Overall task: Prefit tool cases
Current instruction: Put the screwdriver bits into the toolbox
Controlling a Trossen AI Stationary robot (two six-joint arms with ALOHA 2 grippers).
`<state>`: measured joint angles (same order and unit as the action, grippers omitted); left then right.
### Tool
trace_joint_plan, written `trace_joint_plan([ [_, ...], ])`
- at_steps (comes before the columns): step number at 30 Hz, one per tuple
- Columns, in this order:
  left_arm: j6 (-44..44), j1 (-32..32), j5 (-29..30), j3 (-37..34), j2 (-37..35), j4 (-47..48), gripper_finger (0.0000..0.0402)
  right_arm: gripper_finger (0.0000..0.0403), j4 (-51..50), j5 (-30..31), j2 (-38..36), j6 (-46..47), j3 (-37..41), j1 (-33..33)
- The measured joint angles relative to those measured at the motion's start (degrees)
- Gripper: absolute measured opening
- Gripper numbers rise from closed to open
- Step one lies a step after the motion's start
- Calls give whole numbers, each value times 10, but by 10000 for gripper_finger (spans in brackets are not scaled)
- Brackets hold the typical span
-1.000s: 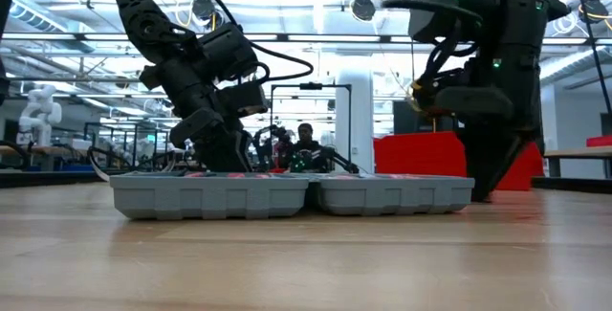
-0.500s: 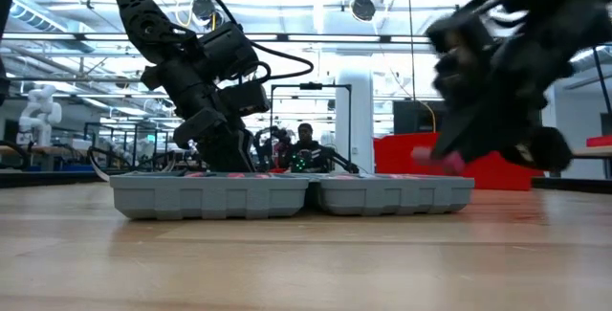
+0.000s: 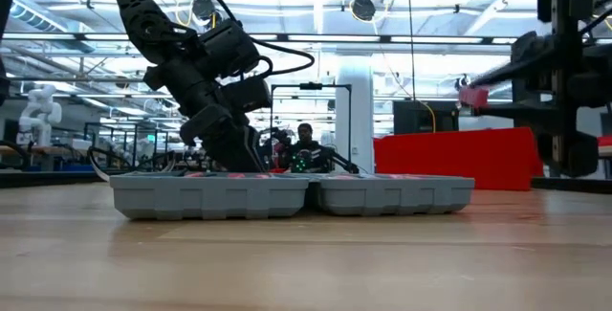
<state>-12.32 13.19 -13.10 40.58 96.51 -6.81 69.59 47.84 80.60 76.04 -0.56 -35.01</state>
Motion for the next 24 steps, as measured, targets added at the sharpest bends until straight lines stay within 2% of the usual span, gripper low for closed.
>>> trace_joint_plan([
  [4,0,1,1,0,0,-2,93,199,28,0,-1,-46,-1,-9],
  [8,1,4,12,0,0,-3,93,233,46,5,-2,-61,-1,-15],
  [18,1,3,18,12,0,-1,93,219,44,11,-2,-84,-34,-12],
  [24,-21,1,39,31,-17,29,93,207,-32,19,-2,-196,-104,6],
])
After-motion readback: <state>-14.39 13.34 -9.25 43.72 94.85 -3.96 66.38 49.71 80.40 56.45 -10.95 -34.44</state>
